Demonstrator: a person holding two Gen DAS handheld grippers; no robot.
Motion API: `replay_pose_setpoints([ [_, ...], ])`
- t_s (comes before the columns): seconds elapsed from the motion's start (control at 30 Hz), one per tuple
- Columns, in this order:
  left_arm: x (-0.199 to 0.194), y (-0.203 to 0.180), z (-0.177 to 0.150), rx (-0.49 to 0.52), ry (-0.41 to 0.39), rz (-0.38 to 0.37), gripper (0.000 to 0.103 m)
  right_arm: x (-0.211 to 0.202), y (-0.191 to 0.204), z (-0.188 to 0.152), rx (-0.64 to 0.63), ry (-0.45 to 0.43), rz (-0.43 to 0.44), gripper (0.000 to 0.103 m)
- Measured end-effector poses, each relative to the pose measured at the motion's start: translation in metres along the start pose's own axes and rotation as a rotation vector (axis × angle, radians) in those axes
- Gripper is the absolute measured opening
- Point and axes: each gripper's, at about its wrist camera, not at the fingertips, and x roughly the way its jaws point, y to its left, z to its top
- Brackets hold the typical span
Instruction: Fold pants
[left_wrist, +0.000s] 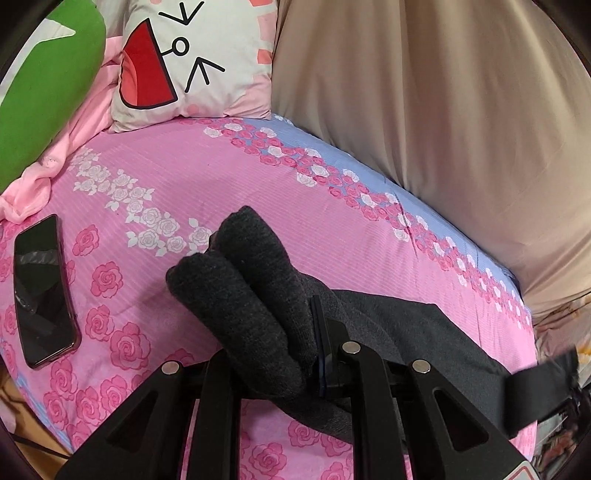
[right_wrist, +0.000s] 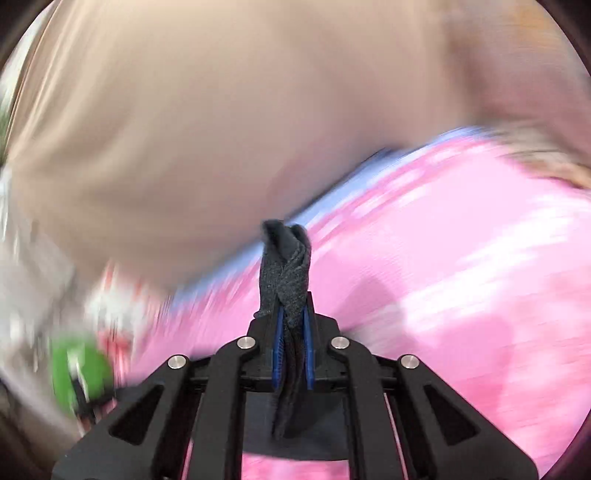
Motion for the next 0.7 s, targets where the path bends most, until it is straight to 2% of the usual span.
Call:
replay_pose_setpoints([
  [0.03,0.000,-0.001,0.001,-0.005,0.000,0.005,0.013,-0.021,-0.031,0.015,0.060,-0.042,-0.031,0.008],
  [0.1,0.001,-0.003,0.002,-0.010,-0.002,0.014,0.013,-0.046,-0.083,0.032,0.154,-0.069,-0.086,0.008],
  [0.2,0.004,-0.007,0.004,-0.031,0.004,0.008,0.013,-0.036,-0.142,0.021,0.254,0.029,-0.131,0.008],
  [0.3,0.006,-0.007,0.007,-0.059,0.010,0.014,0.013,-0.015,-0.167,0.003,0.277,0.093,-0.181,0.008],
  [0.37,0.006,-0.007,0.010,-0.070,0.017,0.015,0.013,-0.009,-0.160,0.003,0.261,0.083,-0.169,0.008],
  [0.4,0.005,-0.008,0.011,-0.066,0.019,0.018,0.013,-0.007,-0.145,0.006,0.228,0.074,-0.154,0.008],
  [0.47,0.002,-0.012,0.012,-0.053,0.018,0.017,0.013,0.001,-0.096,0.014,0.135,0.074,-0.070,0.008],
  [0.53,-0.002,-0.018,0.014,-0.036,0.010,0.011,0.013,0.012,-0.028,0.011,-0.007,0.105,0.056,0.008],
  [0.6,-0.005,-0.023,0.015,-0.024,0.001,0.006,0.013,0.032,0.055,-0.012,-0.176,0.198,0.208,0.009],
  [0.67,-0.008,-0.027,0.016,-0.014,-0.007,-0.005,0.013,0.060,0.116,-0.049,-0.284,0.332,0.354,0.018],
  [0.7,-0.009,-0.029,0.016,-0.010,-0.010,-0.009,0.013,0.083,0.144,-0.079,-0.334,0.444,0.427,0.036],
])
